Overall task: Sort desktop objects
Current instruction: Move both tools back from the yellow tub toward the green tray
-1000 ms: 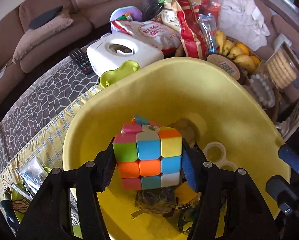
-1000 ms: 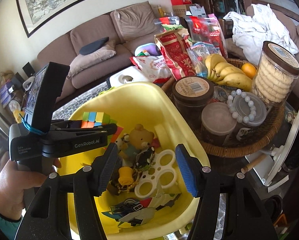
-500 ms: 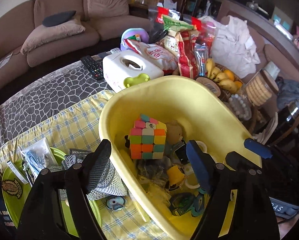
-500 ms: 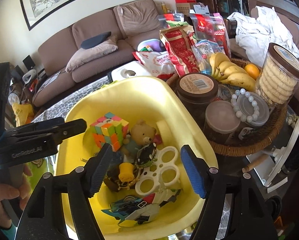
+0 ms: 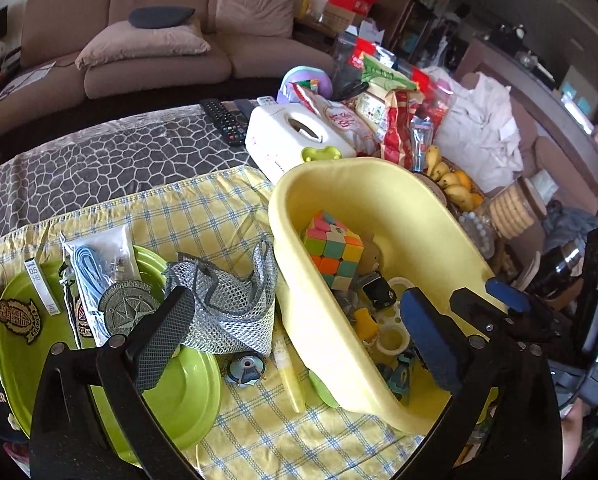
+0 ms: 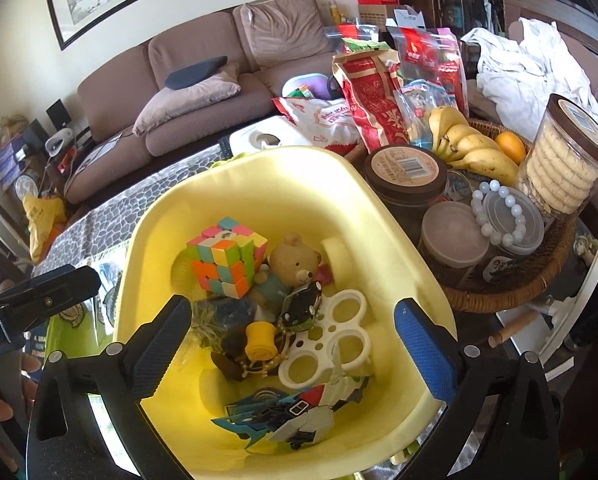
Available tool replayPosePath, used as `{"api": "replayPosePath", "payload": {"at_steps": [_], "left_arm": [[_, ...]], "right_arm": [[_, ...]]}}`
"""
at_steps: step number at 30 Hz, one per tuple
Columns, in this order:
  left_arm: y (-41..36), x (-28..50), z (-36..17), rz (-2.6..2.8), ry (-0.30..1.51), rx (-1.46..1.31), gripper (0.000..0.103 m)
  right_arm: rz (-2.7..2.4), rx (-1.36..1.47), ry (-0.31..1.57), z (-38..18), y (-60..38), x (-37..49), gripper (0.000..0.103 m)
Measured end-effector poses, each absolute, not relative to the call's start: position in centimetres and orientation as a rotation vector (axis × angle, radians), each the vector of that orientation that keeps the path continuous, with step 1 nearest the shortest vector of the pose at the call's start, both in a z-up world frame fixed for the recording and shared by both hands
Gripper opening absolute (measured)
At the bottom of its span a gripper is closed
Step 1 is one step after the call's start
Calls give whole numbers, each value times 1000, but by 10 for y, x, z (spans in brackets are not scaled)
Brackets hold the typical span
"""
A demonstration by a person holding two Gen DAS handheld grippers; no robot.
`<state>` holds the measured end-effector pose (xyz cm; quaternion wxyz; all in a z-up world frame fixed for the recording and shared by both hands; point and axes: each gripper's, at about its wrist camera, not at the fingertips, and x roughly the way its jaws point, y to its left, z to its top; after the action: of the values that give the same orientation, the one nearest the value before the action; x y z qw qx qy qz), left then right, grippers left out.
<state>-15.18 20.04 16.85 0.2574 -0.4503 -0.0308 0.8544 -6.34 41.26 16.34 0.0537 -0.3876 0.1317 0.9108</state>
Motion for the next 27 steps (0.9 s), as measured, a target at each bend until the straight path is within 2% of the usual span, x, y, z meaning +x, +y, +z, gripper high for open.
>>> {"api": "replayPosePath", "payload": {"at_steps": [17, 27], "left_arm": [[117, -127, 164, 2471, -51, -1220, 103], [42, -117, 135, 2558, -76, -1294, 103]], "right_arm": [[2842, -1207, 295, 172, 358, -78, 103], [2955, -1212, 248, 181, 306, -89, 103]]}}
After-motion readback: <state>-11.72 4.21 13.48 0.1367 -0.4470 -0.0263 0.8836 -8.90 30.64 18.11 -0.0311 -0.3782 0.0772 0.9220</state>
